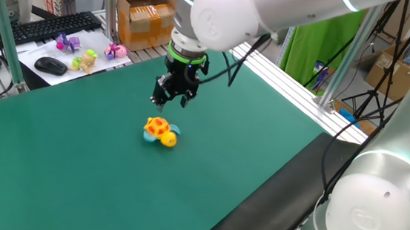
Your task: Grasp the moving object
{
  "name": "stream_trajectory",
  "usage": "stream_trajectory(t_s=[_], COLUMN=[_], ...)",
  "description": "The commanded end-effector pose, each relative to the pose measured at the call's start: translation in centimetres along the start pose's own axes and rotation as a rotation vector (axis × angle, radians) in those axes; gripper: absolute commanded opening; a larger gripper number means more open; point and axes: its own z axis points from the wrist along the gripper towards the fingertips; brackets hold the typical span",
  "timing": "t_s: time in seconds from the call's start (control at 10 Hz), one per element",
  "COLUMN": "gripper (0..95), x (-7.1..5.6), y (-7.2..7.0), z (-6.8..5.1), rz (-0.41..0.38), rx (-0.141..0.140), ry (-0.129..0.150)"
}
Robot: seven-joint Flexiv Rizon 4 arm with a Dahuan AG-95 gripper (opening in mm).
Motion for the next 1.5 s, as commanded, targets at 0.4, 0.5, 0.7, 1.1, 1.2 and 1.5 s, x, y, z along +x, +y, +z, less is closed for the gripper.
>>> stream_trajectory(t_s=[0.4,0.5,0.7,1.1,1.2,1.5], gripper=[95.0,95.0,95.0,76.0,76.0,76.0], x=[-1.4,-1.4,-1.5,-1.5,-1.5,-1.4], y=[0.3,0.4,0.6,0.8,0.8,0.8], z=[1.6,2.2,2.7,5.4,5.8,7.0], rz=[-0.033,-0.036,-0.039,-0.053,-0.054,-0.055], rx=[-0.007,-0.009,-0.01,-0.018,-0.021,-0.026], ry=[-0.006,-0.015,-0.019,-0.048,-0.058,-0.08])
